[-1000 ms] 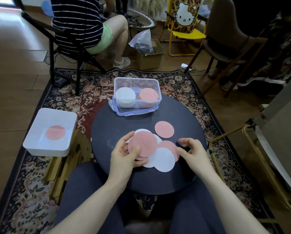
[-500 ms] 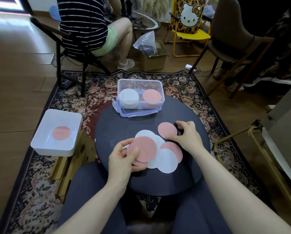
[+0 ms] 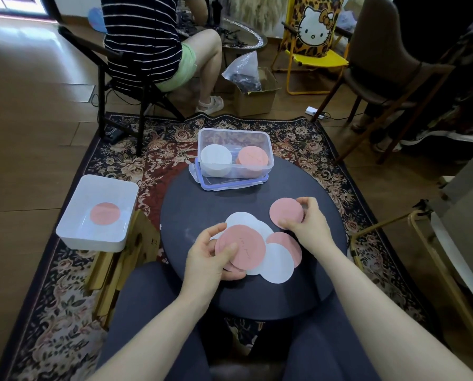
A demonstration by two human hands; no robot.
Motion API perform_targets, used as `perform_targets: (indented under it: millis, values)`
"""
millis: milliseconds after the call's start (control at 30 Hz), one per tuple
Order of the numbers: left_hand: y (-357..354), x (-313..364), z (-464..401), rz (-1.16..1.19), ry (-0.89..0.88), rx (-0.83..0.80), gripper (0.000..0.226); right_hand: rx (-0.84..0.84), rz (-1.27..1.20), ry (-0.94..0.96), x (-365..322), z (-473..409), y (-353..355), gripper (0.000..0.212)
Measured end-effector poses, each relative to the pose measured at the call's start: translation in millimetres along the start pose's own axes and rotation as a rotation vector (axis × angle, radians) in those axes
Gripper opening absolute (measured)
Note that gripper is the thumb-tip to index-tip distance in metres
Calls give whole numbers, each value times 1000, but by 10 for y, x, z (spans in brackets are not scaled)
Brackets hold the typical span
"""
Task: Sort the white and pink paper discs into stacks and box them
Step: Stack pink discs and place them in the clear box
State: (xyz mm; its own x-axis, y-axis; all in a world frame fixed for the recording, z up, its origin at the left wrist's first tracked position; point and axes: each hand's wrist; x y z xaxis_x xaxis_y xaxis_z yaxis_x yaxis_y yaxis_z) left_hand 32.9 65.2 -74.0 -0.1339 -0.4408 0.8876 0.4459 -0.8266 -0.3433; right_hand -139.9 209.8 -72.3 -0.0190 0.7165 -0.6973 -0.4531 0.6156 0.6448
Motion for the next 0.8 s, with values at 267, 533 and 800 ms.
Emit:
perform_targets:
  millis: [267,533,800]
  values:
    - [68,21,-16,-13,39,-94,49,-56,-437,56,-3,176,118,16]
    - [88,13,-8,0,9,-143,46,-214,-507,96,-133,660,-134,11]
    - [-1,15,66,-83,-78,-159,27,-261,-419,226,-145,826,-312,12]
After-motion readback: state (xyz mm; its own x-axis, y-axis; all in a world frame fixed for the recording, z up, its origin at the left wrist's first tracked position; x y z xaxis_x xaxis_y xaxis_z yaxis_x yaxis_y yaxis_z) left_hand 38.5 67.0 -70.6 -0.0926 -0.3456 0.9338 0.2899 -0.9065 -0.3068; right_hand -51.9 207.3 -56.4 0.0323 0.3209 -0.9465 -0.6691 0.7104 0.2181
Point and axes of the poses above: each hand's wrist, its own z-axis away from the middle knuckle, its own y-axis out of the back of the hand, x = y × z, and after that the axes turned 9 degrees about -x, right-handed
